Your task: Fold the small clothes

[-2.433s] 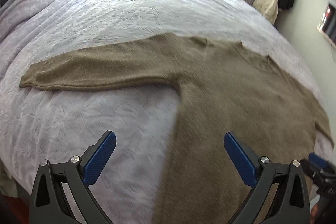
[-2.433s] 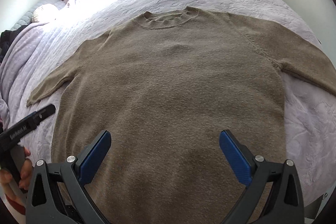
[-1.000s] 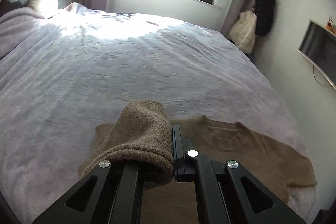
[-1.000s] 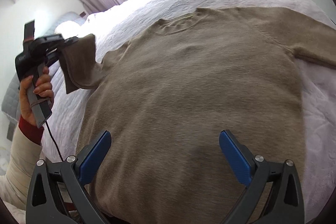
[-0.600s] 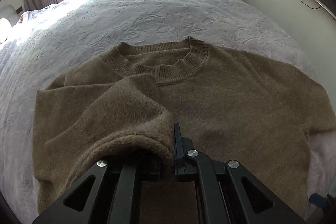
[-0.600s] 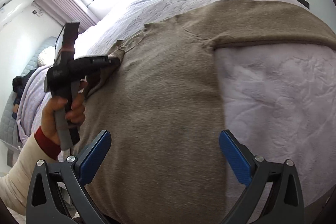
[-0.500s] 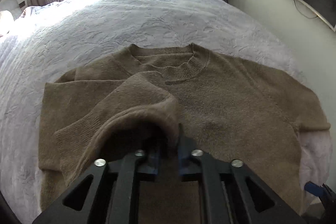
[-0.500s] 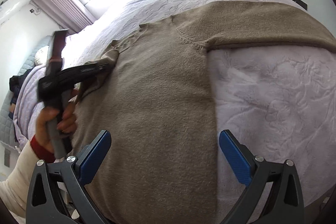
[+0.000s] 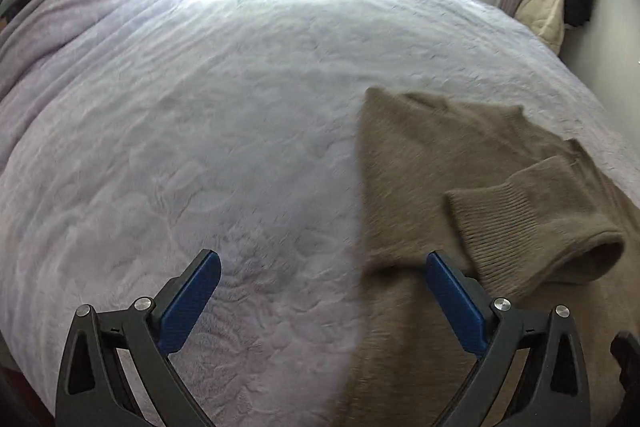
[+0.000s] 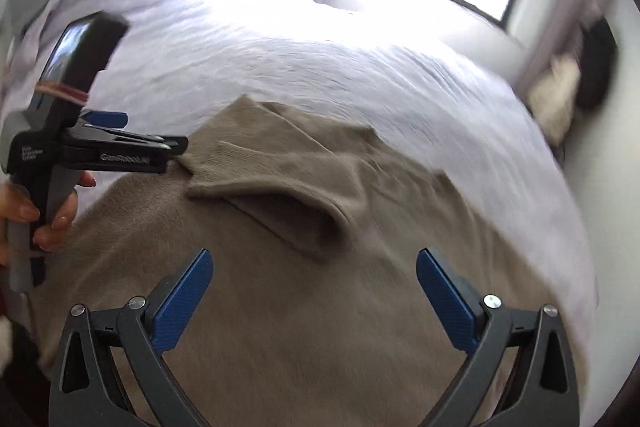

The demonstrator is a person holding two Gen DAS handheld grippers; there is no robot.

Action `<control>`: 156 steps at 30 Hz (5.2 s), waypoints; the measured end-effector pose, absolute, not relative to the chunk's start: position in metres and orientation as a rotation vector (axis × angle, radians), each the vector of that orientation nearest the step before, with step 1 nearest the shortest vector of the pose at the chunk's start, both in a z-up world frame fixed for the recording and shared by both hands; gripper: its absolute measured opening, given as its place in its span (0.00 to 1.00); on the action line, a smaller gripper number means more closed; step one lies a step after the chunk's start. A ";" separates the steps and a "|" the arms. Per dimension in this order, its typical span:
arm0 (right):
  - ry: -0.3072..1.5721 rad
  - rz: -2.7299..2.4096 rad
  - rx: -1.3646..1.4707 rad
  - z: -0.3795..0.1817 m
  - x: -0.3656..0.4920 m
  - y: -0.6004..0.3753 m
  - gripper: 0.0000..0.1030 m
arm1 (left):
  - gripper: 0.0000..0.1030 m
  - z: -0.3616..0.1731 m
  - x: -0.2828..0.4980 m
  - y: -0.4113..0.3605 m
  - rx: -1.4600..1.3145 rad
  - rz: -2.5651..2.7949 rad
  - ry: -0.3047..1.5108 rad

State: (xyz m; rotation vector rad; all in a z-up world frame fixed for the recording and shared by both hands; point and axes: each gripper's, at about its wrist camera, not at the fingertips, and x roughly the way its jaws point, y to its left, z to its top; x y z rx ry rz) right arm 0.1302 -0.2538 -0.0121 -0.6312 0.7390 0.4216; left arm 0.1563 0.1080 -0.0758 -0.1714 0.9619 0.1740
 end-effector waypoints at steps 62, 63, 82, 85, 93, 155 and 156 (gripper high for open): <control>0.808 0.303 0.726 -0.075 0.031 -0.545 0.59 | 0.99 -0.043 0.099 0.082 -0.151 0.125 0.944; 0.799 0.306 0.726 -0.075 0.028 -0.546 0.59 | 0.99 -0.039 0.092 0.071 -0.126 0.102 0.943; 0.756 0.425 0.766 -0.084 -0.021 -0.566 0.60 | 1.00 -0.078 0.021 -0.070 0.067 -0.063 0.916; 0.765 0.433 0.756 -0.083 -0.021 -0.565 0.60 | 1.00 -0.078 0.020 -0.073 0.076 -0.046 0.917; 0.742 0.350 0.736 -0.057 -0.012 -0.609 0.62 | 1.00 -0.079 0.015 -0.078 0.113 -0.034 0.929; 0.969 0.548 -0.086 -0.051 0.224 -0.302 0.08 | 0.99 -0.074 0.159 0.020 -0.090 0.050 0.986; 1.007 0.522 -0.106 -0.065 0.228 -0.297 0.08 | 0.99 -0.080 0.161 0.023 -0.106 0.045 1.002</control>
